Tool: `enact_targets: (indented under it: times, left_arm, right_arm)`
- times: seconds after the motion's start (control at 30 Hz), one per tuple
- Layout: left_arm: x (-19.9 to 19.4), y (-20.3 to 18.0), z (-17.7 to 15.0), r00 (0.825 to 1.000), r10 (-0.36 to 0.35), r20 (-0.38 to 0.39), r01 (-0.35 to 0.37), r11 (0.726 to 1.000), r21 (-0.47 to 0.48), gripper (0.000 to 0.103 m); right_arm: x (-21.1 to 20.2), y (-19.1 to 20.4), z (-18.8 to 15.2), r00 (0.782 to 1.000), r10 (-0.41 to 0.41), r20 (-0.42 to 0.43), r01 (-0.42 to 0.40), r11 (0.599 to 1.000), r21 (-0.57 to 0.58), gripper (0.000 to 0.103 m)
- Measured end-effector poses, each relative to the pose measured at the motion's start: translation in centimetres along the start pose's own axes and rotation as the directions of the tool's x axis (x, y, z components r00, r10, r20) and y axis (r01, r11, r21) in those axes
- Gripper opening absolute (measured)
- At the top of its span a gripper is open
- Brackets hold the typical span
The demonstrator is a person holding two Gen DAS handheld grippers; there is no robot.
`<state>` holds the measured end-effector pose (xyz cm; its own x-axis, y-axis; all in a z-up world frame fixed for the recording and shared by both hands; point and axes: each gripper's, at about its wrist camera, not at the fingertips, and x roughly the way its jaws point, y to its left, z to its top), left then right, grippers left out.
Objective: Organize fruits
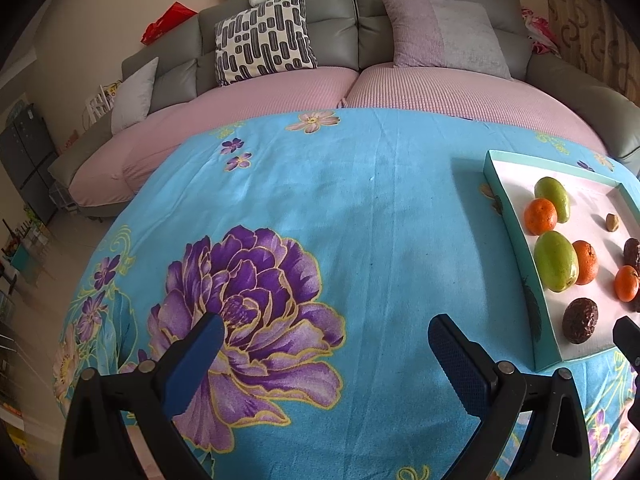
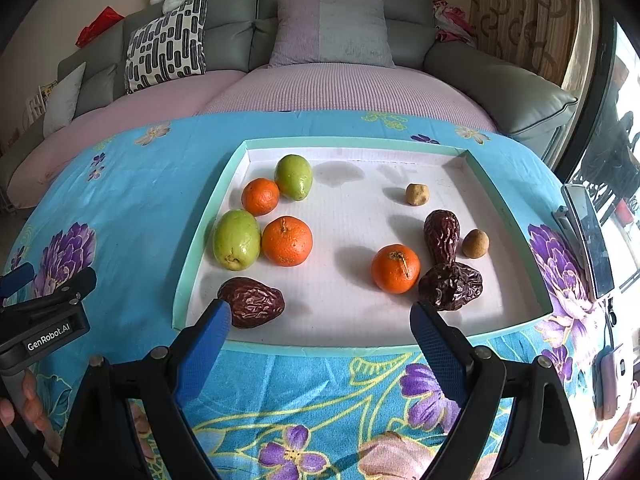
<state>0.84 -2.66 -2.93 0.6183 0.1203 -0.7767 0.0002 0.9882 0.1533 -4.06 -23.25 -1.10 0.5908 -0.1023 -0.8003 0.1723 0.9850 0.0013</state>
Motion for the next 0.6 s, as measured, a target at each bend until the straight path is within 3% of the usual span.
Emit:
enact_targets:
  times: [0.6]
  left_arm:
    - [0.15, 0.02, 0.01, 1.000, -0.003, -0.003, 0.003, 1.000, 0.000, 0.103]
  right_arm:
    - [0.15, 0.10, 0.01, 1.000, -0.002, -0.005, 0.001, 1.000, -0.003, 0.091]
